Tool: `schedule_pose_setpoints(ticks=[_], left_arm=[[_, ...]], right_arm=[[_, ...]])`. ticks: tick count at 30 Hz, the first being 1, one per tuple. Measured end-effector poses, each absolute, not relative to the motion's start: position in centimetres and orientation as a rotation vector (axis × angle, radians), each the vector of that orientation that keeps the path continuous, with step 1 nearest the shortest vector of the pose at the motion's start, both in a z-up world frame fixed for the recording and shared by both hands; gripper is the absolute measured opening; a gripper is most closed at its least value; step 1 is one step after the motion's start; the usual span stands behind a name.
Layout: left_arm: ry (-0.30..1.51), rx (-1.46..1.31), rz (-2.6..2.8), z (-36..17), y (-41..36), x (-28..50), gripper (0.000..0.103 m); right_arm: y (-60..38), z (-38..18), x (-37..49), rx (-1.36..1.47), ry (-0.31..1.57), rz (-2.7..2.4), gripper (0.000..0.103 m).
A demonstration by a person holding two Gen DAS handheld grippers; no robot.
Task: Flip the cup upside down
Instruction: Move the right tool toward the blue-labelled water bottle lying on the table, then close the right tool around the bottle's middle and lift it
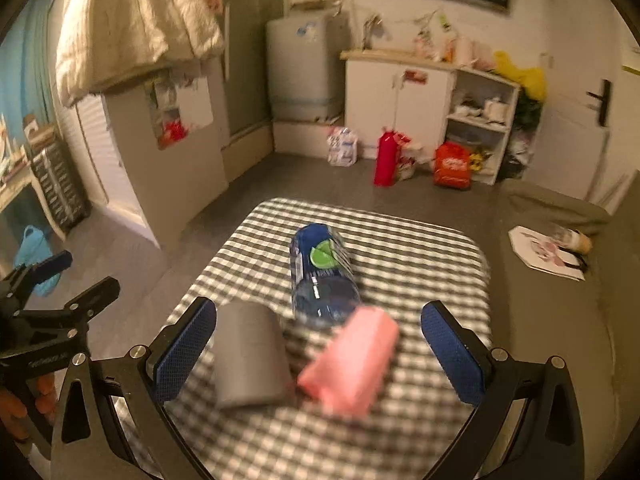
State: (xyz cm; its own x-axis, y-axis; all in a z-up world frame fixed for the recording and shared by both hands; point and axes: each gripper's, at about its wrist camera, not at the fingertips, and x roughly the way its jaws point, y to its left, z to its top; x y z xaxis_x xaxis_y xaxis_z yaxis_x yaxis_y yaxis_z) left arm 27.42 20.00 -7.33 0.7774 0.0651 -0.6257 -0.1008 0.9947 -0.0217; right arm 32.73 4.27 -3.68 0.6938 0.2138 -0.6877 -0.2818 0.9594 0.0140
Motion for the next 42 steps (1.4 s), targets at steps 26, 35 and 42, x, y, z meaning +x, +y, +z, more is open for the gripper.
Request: schedule_pose_setpoints(ticks=[26,35,42], left_arm=[[0.799,-0.058,0.064,-12.8,20.2,35.4,0.103],[0.754,-0.090,0.076,-7.7,21.0,32.4,0.103],[0.644,-0.077,0.077,0.3,21.6,25.5,0.103]], right_arm=[[7.3,-13.4,46.9,-0.073,1.165,0.327,0.070],[5.8,-4.0,42.4,-0.050,1.022,0.313,0.068],[4.6,5.1,33.8,-0.046,0.923,0.297,0.068]])
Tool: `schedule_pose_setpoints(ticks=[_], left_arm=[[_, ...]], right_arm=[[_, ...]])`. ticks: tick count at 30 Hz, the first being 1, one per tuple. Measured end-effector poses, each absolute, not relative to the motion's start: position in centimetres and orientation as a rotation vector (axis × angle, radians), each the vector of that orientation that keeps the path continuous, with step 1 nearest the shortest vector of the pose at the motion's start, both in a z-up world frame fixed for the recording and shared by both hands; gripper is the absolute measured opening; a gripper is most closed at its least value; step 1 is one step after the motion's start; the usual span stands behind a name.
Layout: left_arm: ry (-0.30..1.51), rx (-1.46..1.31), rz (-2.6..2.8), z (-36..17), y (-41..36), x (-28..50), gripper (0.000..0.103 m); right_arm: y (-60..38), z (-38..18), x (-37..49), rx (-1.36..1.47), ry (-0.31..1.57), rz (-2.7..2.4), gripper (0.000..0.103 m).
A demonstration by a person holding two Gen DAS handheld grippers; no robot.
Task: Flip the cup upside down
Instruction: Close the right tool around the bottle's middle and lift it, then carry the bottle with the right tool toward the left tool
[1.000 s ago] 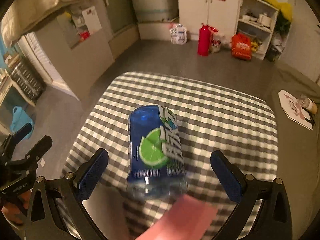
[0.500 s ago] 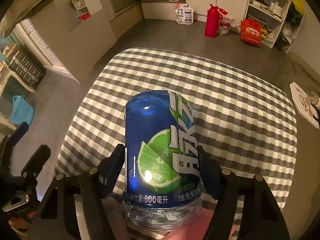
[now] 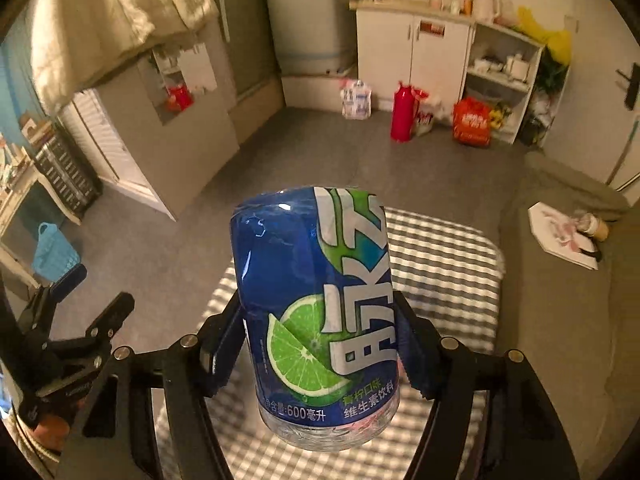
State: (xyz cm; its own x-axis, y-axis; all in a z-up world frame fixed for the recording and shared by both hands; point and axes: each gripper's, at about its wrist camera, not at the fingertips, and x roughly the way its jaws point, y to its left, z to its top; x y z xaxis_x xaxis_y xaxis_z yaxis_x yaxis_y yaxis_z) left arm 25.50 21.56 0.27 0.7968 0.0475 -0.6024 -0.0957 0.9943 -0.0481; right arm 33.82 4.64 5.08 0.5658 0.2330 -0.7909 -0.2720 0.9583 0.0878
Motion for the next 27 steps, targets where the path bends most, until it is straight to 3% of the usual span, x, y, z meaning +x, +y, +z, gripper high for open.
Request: schedule_pose_setpoints(ticks=[5,11,19,27], left_arm=[[0.577,-0.080,0.065,4.4,21.9,20.1,0.103],[0.542,-0.082,0.040,6.2,21.7,14.0,0.103],[0.569,-0.047,0.059,1.6,20.9,8.5,0.103],[0.684,-0.084,0.051,-5.6,20.2,6.9,0.103]], right_arm=[[4.4,9.8,24.9,-0.029,0.886,0.299,0.068],[4.7,9.7,15.7,0.005,0.894,0.307,0.068],[6.0,1.1,7.7,0.125,0.985,0.322,0.068],[5.6,-7.9,7.8,0.223,1.087,0.221,0.068]])
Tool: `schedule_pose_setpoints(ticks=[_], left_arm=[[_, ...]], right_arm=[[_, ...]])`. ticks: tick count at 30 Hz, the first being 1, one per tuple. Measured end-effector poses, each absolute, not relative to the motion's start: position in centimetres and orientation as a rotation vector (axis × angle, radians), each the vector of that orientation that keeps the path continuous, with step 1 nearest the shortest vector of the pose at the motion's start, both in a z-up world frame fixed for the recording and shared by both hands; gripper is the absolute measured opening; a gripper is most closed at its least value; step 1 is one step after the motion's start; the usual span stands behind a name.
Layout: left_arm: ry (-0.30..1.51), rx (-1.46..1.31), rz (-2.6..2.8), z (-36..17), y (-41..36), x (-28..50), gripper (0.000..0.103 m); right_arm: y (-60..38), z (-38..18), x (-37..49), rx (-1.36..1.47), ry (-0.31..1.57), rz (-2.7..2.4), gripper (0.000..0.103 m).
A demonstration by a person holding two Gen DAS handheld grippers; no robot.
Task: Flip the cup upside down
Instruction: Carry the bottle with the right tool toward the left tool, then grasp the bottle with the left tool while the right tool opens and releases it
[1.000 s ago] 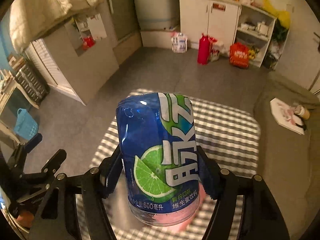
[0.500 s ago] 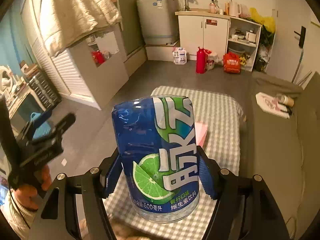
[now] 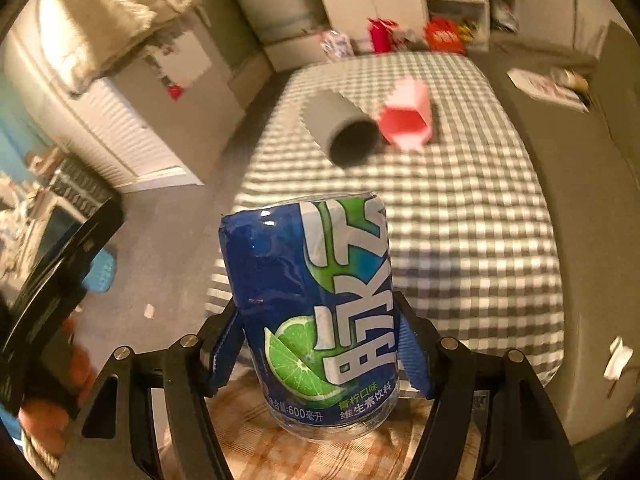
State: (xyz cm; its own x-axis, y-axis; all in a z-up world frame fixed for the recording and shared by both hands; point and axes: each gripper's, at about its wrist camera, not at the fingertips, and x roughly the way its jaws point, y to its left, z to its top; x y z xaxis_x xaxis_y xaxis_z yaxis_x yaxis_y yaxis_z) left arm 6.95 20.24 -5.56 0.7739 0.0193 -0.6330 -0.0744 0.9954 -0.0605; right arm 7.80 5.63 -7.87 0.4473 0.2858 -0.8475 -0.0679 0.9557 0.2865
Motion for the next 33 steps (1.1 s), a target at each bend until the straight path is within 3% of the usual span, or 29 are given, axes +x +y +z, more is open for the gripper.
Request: schedule_pose_setpoints(ticks=[22,23,25,30,33], left_arm=[[0.863,-0.030,0.061,-13.7,18.2,10.5,0.103],[0.860,-0.021,0.062,-13.7,17.8,10.6,0.103],[0.845,-0.006,0.067,-13.4,17.4,10.5,0.103],[0.827,-0.040,0.069,-12.3,17.1,10.3,0.103],[0.806,-0.065,0.054,-11.1,16.4,9.9,0.103]], right_arm=[[4.3,-13.6,13.3,0.232,1.018,0.166,0.068],[4.2,-13.6,13.2,0.235,1.013,0.167,0.069],[3.8,-13.4,13.0,0.251,0.986,0.167,0.084],[2.5,-11.5,12.1,0.283,0.917,0.168,0.093],[1.6,-9.3,10.9,0.257,0.849,0.152,0.094]])
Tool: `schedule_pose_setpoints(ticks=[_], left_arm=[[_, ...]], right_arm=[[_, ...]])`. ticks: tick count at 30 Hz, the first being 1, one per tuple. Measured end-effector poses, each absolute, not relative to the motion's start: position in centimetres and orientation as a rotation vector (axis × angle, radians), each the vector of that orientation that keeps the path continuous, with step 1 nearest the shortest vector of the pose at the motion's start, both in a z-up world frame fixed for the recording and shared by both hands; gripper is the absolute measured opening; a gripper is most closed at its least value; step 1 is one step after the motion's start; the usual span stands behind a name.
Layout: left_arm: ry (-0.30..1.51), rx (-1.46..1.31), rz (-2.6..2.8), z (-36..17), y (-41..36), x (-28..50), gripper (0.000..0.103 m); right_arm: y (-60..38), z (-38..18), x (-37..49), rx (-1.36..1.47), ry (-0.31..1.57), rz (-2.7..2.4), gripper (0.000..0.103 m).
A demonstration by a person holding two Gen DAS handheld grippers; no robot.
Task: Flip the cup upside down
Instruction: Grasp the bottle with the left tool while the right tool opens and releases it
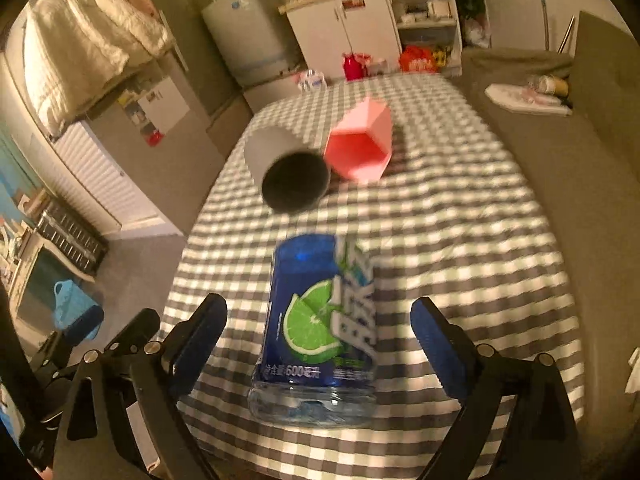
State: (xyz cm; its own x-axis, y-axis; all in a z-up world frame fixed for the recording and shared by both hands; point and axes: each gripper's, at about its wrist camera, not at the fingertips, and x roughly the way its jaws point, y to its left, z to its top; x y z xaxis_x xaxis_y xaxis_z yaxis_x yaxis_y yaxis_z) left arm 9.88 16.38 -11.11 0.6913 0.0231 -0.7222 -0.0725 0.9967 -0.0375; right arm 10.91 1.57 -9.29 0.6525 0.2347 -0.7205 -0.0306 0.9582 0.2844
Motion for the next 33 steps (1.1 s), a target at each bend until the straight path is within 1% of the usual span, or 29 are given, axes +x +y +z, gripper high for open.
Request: schedule_pose_setpoints(ticks=[9,13,21,29,30,33], left_arm=[[0.749,-0.087,-0.067,-8.3,11.5,7.8,0.103],[0.748,-0.085,-0.110,-8.0,9.2,7.1,0.103],[0.811,-0.085,-0.154,-9.9,5.9,6.5,0.103],[0.892,-0.039,-0.183,-12.6,3.2,7.5,0.103],[0.910,-0.040,-0.182,-13.1,3.0,7.7,0.101],[0.951,-0.066,-0.174,-14.5,2.9,8.4,0.101]], right_arm=[[-2.5,-3.2,5.2,0.143,0.677,0.079,0.095],[-4.4,-2.1,2.9,0.082,0.619,0.010,0.096],[-8.1,-3.9,1.6,0.135,0.610,-0.053,0.096],[-10.8,-6.8,1.8,0.178,0.655,-0.101,0.096],[-11.0,-7.0,1.9,0.180,0.659,-0.100,0.096],[-11.1,-7.8,2.2,0.183,0.674,-0.094,0.096]])
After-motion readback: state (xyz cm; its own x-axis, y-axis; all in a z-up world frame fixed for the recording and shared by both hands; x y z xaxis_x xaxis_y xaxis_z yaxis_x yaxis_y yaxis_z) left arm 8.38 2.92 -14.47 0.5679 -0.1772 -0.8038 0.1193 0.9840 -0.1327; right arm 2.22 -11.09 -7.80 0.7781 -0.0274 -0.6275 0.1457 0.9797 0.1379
